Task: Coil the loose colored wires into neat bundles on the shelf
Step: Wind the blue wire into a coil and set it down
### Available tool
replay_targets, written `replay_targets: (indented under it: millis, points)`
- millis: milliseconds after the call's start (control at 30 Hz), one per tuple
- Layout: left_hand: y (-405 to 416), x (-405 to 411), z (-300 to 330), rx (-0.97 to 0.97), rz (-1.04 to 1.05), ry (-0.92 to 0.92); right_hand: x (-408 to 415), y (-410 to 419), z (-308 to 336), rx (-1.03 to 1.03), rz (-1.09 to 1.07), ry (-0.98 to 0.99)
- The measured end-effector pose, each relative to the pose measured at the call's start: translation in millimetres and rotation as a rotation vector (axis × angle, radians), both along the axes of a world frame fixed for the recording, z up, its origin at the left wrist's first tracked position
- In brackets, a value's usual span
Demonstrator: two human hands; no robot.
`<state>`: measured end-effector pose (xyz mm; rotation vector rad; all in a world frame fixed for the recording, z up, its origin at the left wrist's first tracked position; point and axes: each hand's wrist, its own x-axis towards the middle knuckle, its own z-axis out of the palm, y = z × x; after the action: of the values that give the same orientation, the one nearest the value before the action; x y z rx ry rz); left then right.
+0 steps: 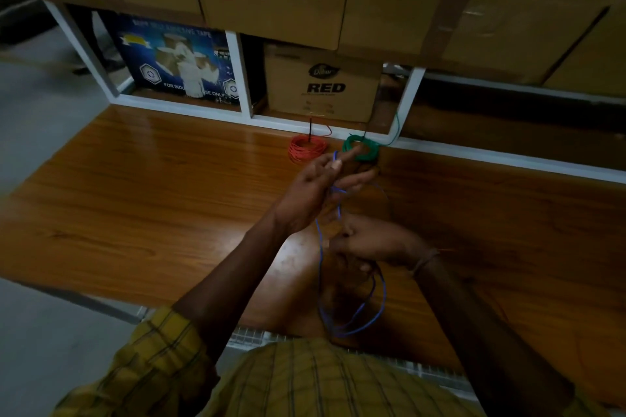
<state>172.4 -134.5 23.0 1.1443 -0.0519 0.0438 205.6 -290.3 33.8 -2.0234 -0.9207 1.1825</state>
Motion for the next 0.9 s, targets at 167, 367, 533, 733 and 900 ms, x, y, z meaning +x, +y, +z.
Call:
replay_targets:
  millis: [167, 367, 533, 733, 900]
  points:
    - [-2, 6, -4, 0.557, 0.194, -0.064, 0, -18, 20, 0.018, -0.008, 0.142]
    - [9, 6, 5, 0.847, 0.13, -0.038, 35, -49, 41, 0.142, -0.061, 0.08]
    - [14, 2, 21, 0.874, 0.032, 0.048, 56, -65, 63, 0.466, -0.273, 0.358]
    - [13, -4, 18, 0.583, 0.006, 0.181, 89, -62, 80, 0.586, -0.346, 0.332]
    - [15, -4, 18, 0.351, -0.029, 0.124, 117, -44, 81, 0.622, -0.309, 0.261]
